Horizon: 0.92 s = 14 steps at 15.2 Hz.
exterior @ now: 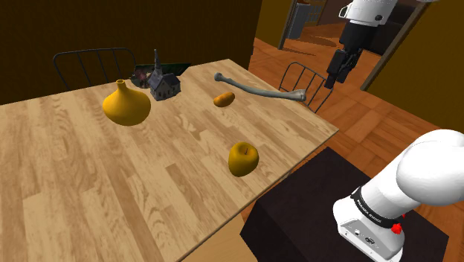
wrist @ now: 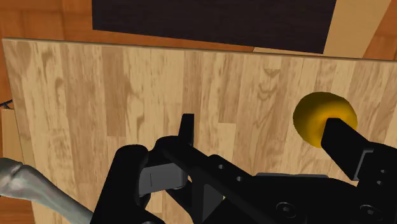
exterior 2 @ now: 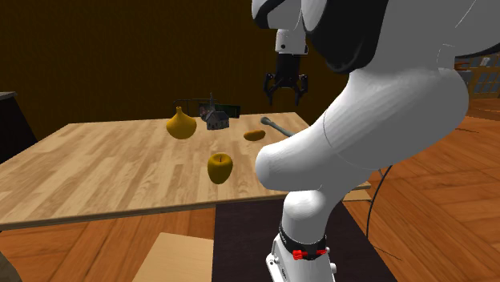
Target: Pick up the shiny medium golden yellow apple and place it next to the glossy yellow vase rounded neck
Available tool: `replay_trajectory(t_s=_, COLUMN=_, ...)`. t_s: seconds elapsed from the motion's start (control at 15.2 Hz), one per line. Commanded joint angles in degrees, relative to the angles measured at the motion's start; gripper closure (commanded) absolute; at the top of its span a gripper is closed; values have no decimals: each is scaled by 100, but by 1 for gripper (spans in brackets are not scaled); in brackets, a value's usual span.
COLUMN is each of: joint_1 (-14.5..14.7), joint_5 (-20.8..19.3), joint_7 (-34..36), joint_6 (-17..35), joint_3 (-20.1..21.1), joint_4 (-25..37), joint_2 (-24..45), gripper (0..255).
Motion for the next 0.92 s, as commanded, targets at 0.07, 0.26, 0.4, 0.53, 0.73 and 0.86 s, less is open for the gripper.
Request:
replay_trajectory(t_s=0.07, joint_1=-35, joint_5=138, joint_7=329, joint_6=121, joint_3=113, joint_4=-188, joint_2=-89, gripper=0)
replay_trajectory(t_s=0.26, joint_1=-120, joint_5=592, joint_7=1307, joint_6=524, joint_3=489, joint_4=-704, joint_2=-293, gripper=0)
replay_trajectory(t_s=0.4, joint_1=-152, joint_5=918, joint_7=1957, joint_6=831, joint_3=766, joint_4=-1001, joint_2=-368, gripper=0)
replay_trajectory(t_s=0.53, joint_1=-166, joint_5=1260, joint_7=2604, joint_6=1174, joint_3=1064, joint_4=-1256, joint_2=-384, gripper=0)
replay_trajectory(t_s=0.73, joint_1=-164, joint_5=1787, joint_7=3565, joint_6=1762, joint_3=1547, joint_4=-1547, joint_2=-275, gripper=0)
replay_trajectory(t_s=0.86, joint_1=-163, joint_5=2136, joint_7=4196, joint_6=2201, joint_3=1890, joint_4=-1674, joint_2=-105, gripper=0)
